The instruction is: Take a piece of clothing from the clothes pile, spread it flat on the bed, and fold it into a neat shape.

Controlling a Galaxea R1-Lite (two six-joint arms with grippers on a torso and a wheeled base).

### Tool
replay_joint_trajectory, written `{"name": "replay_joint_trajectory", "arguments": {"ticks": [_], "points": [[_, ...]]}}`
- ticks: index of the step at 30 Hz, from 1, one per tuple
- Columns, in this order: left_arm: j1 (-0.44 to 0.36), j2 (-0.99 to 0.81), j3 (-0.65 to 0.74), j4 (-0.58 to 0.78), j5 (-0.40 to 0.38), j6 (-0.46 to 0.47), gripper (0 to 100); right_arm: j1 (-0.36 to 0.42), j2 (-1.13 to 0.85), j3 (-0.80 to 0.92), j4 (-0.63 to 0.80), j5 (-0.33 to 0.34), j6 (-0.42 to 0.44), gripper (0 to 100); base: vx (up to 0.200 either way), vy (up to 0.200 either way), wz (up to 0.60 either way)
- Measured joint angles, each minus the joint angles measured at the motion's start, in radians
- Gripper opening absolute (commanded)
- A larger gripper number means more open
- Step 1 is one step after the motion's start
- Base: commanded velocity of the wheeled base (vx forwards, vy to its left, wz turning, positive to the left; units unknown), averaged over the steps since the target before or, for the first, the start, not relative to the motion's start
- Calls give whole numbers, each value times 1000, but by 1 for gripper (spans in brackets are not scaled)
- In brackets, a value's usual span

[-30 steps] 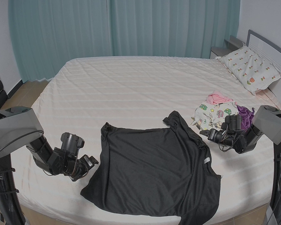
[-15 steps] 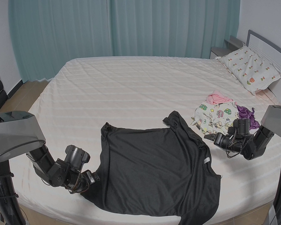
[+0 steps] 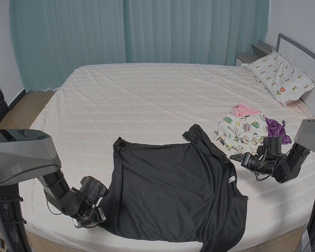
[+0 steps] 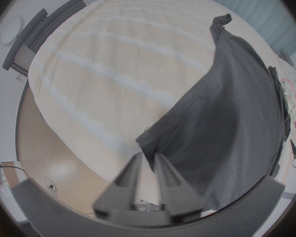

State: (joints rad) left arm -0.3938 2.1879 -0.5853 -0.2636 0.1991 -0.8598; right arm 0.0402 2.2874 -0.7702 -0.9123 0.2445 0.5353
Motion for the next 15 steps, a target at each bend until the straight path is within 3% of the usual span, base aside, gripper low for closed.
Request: {"name": "replay_joint_trajectory", "arguments": {"ticks": [6,15], "points": [[-3,-8,24,32,2,3,0,0,-9,17,0,2,-1,100,0,0,0],[-5,-63,185,36,2,38,0,3,-23,43,-4,2,-9,100,0,0,0]]}}
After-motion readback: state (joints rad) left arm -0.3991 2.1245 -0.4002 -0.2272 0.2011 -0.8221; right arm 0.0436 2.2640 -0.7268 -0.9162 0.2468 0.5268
